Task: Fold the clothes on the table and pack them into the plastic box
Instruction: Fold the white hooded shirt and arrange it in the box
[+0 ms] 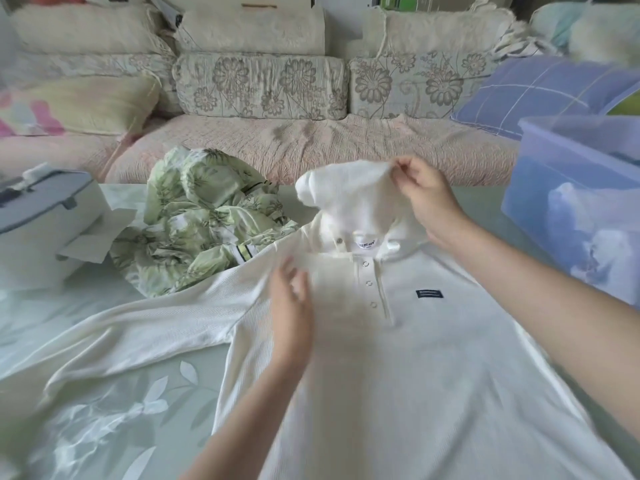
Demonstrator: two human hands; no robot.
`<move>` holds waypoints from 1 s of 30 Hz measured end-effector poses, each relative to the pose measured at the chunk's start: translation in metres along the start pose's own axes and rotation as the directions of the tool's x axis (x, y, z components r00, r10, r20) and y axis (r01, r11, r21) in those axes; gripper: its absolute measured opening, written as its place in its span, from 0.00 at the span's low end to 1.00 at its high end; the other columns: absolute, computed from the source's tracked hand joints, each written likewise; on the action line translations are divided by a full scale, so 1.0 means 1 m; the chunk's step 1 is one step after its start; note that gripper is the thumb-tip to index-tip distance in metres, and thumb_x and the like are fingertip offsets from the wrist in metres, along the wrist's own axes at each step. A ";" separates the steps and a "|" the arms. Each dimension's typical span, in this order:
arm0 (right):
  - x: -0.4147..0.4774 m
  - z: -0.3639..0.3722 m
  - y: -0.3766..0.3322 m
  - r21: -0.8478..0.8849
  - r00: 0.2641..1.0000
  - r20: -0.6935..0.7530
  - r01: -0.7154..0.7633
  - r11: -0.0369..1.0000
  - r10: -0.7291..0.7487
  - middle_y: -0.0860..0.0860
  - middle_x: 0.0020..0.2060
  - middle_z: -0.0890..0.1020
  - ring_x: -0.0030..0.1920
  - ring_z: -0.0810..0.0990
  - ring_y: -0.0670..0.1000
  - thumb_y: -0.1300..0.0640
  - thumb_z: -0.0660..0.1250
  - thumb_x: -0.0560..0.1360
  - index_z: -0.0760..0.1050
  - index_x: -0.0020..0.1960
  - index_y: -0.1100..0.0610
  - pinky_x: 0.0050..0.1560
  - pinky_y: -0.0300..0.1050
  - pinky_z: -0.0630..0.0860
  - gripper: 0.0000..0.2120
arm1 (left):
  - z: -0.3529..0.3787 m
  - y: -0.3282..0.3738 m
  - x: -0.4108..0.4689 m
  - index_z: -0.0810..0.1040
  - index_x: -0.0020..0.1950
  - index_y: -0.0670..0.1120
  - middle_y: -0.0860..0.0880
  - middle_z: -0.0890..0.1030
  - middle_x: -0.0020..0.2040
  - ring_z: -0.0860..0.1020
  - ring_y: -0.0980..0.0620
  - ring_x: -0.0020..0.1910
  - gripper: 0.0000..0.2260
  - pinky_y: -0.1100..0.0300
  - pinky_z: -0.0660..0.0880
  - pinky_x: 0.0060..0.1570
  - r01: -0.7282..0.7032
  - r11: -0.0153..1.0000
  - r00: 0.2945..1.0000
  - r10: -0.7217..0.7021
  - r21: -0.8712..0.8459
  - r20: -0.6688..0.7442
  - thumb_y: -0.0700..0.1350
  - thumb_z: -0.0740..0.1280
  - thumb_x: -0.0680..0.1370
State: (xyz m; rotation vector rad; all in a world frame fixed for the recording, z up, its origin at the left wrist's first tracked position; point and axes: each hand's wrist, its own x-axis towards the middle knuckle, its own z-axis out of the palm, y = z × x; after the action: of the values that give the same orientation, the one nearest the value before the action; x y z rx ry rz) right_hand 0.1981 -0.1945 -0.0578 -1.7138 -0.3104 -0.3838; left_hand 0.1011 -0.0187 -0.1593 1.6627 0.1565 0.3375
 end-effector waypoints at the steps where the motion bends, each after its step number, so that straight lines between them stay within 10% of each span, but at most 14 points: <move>1: -0.022 -0.010 -0.007 0.011 0.994 0.107 0.004 1.000 -0.005 0.46 0.41 0.78 0.41 0.75 0.35 0.66 0.58 0.80 0.73 0.44 0.53 0.47 0.28 0.68 0.12 | -0.011 0.006 -0.001 0.65 0.71 0.46 0.49 0.70 0.68 0.71 0.54 0.64 0.16 0.61 0.66 0.62 0.008 0.998 0.995 -0.015 -0.069 -0.102 0.45 0.55 0.83; 5: -0.117 -0.047 0.008 -0.215 0.845 0.494 -0.109 0.971 0.204 0.37 0.56 0.79 0.62 0.70 0.30 0.66 0.58 0.79 0.78 0.45 0.55 0.67 0.33 0.65 0.12 | -0.046 0.029 -0.010 0.69 0.66 0.44 0.46 0.76 0.58 0.78 0.50 0.48 0.17 0.57 0.74 0.43 0.341 0.902 0.940 -0.335 -0.265 0.071 0.51 0.54 0.83; 8: -0.167 -0.060 0.031 -0.425 0.916 0.326 -0.079 0.902 0.234 0.38 0.66 0.70 0.71 0.61 0.41 0.60 0.63 0.79 0.79 0.51 0.36 0.70 0.38 0.56 0.18 | -0.053 0.035 -0.037 0.73 0.62 0.42 0.45 0.79 0.47 0.78 0.49 0.39 0.17 0.59 0.74 0.38 0.542 0.836 0.818 -0.501 -0.087 0.283 0.53 0.61 0.80; 11: -0.199 -0.054 0.028 -0.347 0.976 0.122 -0.128 0.929 0.180 0.39 0.63 0.72 0.65 0.69 0.42 0.60 0.66 0.77 0.74 0.52 0.27 0.61 0.35 0.67 0.24 | -0.056 0.030 -0.066 0.75 0.61 0.42 0.47 0.82 0.44 0.79 0.54 0.36 0.20 0.65 0.72 0.35 0.442 0.891 0.848 -0.453 0.104 0.276 0.51 0.70 0.73; 15: -0.223 -0.045 0.020 -0.346 0.952 0.083 -0.251 0.904 0.296 0.45 0.56 0.76 0.51 0.78 0.42 0.59 0.69 0.75 0.71 0.59 0.40 0.49 0.34 0.73 0.19 | -0.051 0.042 -0.086 0.78 0.37 0.44 0.57 0.75 0.22 0.71 0.64 0.22 0.07 0.72 0.62 0.23 0.181 0.911 0.914 -0.295 0.369 0.279 0.43 0.71 0.74; 18: -0.226 -0.038 0.014 -0.189 0.865 0.016 -0.490 0.851 0.502 0.49 0.52 0.79 0.46 0.80 0.44 0.55 0.69 0.75 0.69 0.67 0.52 0.39 0.35 0.74 0.22 | -0.047 0.054 -0.086 0.78 0.46 0.41 0.49 0.82 0.34 0.79 0.52 0.33 0.06 0.69 0.72 0.28 0.315 0.945 0.919 -0.326 0.085 0.223 0.42 0.65 0.78; 22: -0.219 -0.032 0.001 0.166 0.790 0.091 -0.612 0.773 0.606 0.50 0.51 0.83 0.49 0.82 0.46 0.51 0.70 0.72 0.71 0.63 0.55 0.46 0.35 0.76 0.22 | -0.035 0.067 -0.095 0.75 0.49 0.35 0.43 0.83 0.35 0.82 0.50 0.31 0.08 0.60 0.80 0.31 0.606 0.736 0.779 -0.471 -0.302 0.414 0.35 0.57 0.81; 25: -0.214 -0.031 -0.002 0.336 0.785 0.131 -0.610 0.718 0.606 0.57 0.48 0.84 0.46 0.84 0.55 0.57 0.72 0.69 0.75 0.60 0.63 0.48 0.50 0.79 0.22 | -0.027 0.067 -0.102 0.75 0.51 0.35 0.42 0.83 0.38 0.83 0.50 0.35 0.06 0.59 0.81 0.35 0.631 0.728 0.732 -0.443 -0.269 0.517 0.34 0.59 0.80; 30: -0.215 -0.054 -0.014 0.167 0.857 -0.045 -0.500 0.850 0.513 0.56 0.40 0.77 0.32 0.80 0.49 0.75 0.65 0.71 0.71 0.60 0.55 0.28 0.40 0.76 0.23 | -0.042 0.062 -0.090 0.73 0.59 0.33 0.39 0.82 0.42 0.83 0.48 0.35 0.10 0.58 0.79 0.32 0.547 0.836 0.764 -0.479 -0.041 0.432 0.33 0.62 0.78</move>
State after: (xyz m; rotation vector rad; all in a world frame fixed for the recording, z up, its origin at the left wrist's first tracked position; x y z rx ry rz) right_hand -0.0073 -0.2437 -0.1274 -1.5532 0.1826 -0.0399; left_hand -0.0030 -0.0138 -0.1061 1.4184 0.2584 -0.4116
